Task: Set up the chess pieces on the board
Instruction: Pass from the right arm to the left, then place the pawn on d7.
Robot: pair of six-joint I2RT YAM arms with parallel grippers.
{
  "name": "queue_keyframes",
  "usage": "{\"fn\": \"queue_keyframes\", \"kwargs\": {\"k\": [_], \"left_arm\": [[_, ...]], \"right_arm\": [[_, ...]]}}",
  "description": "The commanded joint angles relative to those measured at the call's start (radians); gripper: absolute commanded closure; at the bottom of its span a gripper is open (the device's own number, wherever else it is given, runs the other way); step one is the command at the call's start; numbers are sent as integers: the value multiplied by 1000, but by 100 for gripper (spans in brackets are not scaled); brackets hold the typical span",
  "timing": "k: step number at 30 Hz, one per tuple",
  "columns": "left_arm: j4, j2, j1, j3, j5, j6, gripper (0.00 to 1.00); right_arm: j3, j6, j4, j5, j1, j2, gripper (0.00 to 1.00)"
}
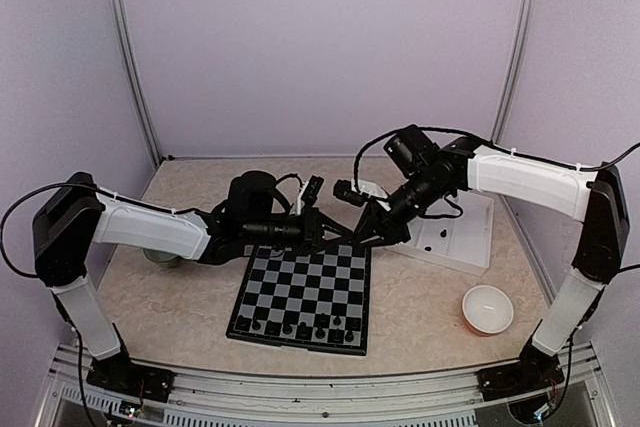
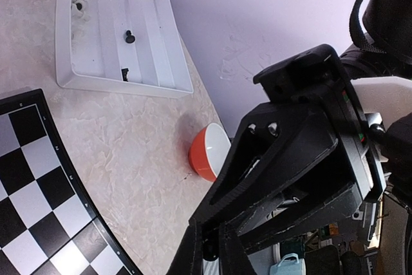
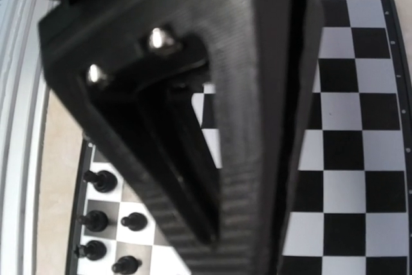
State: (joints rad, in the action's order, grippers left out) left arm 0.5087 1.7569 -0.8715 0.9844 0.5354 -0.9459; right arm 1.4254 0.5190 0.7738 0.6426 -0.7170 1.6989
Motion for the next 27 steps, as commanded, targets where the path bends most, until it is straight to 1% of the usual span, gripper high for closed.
{"fn": "queue_keyframes", "kwargs": {"k": [1,5,8,11,14,17,18,20,21,22,23,25,26,27], "left_arm": [[-27,-27,-6,12,-6,52,100],[-249,-112,-8,34,-112,185,100],[-448,-192,-14,49,-198,287,100],[-624,-259,-30,59,-308,392,100],[-759,-298,-62,71,-420,487,100],[-862,-318,-107,97,-525,567,100],[-889,-318,-122,106,-546,589,100],[-932,-310,-155,118,-590,630,100],[-944,-301,-167,118,-602,643,100],[-950,-294,-176,113,-603,659,100],[-952,-284,-188,106,-607,675,100],[-960,-254,-202,98,-621,706,100],[-967,-240,-206,98,-624,721,100],[-976,-219,-211,103,-628,729,100]], "right_arm": [[-2,11,-4,-38,-5,-17,74],[-64,42,-1,-89,17,-115,59],[-136,62,-19,-124,53,-202,52],[-221,75,-64,-153,112,-290,49],[-329,84,-151,-202,167,-386,45],[-460,53,-284,-226,216,-486,38],[-501,33,-327,-229,232,-514,33],[-579,-17,-409,-215,266,-546,11],[-601,-39,-429,-195,287,-543,3],[-612,-53,-439,-156,312,-530,1],[-604,-56,-430,-69,347,-515,1],[-601,-72,-432,178,448,-489,1],[-595,-72,-440,248,482,-476,1],[-579,-49,-420,261,492,-459,1]]}}
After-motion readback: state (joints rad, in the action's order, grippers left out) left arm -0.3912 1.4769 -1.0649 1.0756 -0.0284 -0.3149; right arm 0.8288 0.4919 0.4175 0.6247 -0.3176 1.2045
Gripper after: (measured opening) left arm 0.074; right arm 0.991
